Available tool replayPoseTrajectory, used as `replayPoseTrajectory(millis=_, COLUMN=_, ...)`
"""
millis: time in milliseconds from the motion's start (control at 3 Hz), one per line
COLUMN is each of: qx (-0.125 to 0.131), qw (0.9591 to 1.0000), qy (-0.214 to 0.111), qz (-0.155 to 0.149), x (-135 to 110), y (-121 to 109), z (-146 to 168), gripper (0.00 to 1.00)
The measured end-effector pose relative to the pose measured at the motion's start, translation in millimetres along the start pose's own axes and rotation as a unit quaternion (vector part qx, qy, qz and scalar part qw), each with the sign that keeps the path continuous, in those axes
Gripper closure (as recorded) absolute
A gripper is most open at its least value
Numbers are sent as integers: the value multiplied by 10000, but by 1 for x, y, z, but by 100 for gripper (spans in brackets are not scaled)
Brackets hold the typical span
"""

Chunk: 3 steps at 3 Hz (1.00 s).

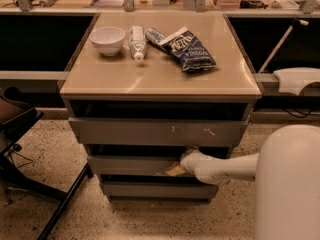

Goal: Open middle drawer

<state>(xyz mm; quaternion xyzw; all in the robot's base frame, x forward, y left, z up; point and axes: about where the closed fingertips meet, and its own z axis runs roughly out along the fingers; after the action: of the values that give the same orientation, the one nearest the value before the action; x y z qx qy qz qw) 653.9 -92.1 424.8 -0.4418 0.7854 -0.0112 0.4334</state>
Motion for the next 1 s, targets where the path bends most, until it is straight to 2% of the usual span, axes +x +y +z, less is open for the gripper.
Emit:
replayPoseTrajectory(millis=667, qx=-280, qw=9988, qy=-245, qz=329, x=18, y=19, z=6, gripper=0)
replayPoseTrajectory(millis=1000, qx=-280, qw=9988, qy=-246, qz=328, x=17, y=19, z=6, gripper=0)
